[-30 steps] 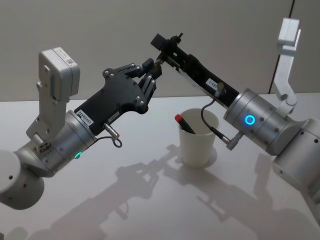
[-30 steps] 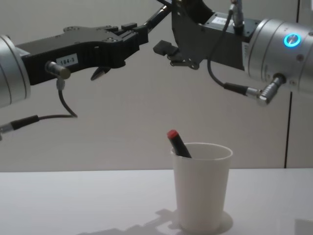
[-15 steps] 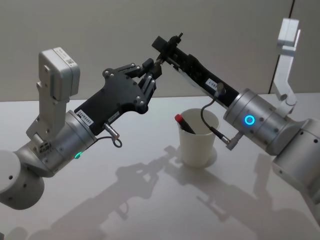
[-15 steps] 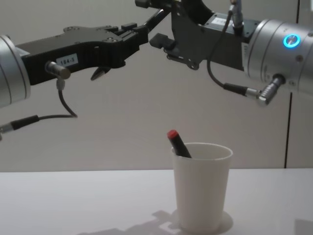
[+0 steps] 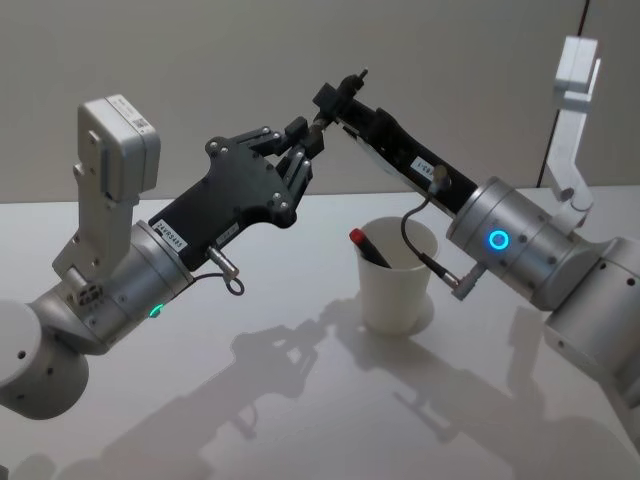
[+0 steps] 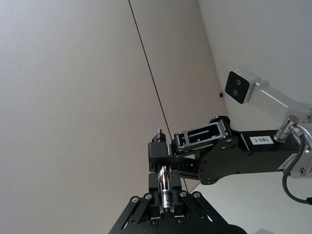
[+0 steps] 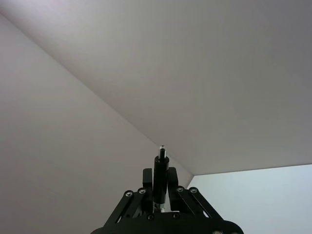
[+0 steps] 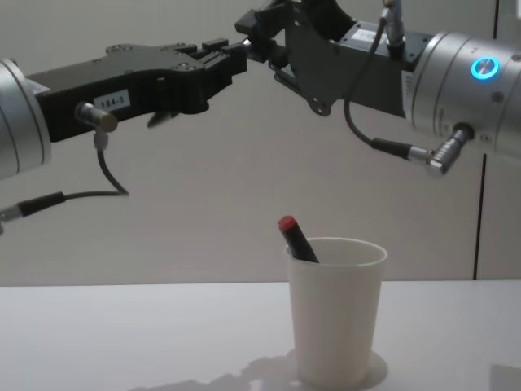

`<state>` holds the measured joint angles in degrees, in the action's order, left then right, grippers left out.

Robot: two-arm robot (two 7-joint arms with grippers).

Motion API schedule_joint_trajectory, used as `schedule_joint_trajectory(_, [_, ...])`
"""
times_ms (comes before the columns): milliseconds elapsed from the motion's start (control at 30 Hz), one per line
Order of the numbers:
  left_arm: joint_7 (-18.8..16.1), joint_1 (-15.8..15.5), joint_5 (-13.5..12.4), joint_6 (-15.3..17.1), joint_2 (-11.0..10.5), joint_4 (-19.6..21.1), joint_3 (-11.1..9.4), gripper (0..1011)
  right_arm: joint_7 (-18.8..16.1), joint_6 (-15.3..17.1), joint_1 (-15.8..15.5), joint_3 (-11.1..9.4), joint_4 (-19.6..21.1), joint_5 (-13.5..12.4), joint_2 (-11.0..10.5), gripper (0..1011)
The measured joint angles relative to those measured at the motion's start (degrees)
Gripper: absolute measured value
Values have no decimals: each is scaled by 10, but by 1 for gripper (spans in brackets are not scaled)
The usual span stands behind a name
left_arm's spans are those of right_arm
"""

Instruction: Place the pen into the pen holder.

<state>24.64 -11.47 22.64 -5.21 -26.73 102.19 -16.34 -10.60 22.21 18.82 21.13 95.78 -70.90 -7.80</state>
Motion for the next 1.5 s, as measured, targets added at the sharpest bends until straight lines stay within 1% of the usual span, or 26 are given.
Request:
schedule_joint_trajectory(67, [0,0,0,0,0,0,0,141,-1,0,0,0,0,-1,1,140])
schedule_joint_trajectory(133, [0,0,0,0,0,0,0,141,-1,0,0,0,0,-1,0,132])
schedule_joint_trajectory(1167, [0,0,0,-1,0,0,0,148,1,0,0,0,0,0,0,132])
schedule_joint_trajectory(1200, [0,0,0,-1,0,0,0,167,1,0,0,-1,0,1,-1,132])
schedule_joint_trajectory(1233, [0,0,0,-1,0,0,0,242,1,0,0,0,0,1,-1,132])
schedule_joint_trajectory(1300, [0,0,0,-1,0,0,0,259,1,0,0,0,0,1,-1,132])
schedule_joint_trajectory(1333, [0,0,0,-1,0,0,0,299,1,0,0,-1,0,1,-1,132])
schedule_joint_trajectory(1367, [0,0,0,-1,0,0,0,318,1,0,0,0,0,1,-1,132])
schedule_joint_trajectory(1400, [0,0,0,-1,0,0,0,379,1,0,0,0,0,1,-1,132])
schedule_joint_trajectory(1433, [0,0,0,-1,0,0,0,379,1,0,0,0,0,1,-1,132])
schedule_joint_trajectory(1500, [0,0,0,-1,0,0,0,458,1,0,0,0,0,1,0,132])
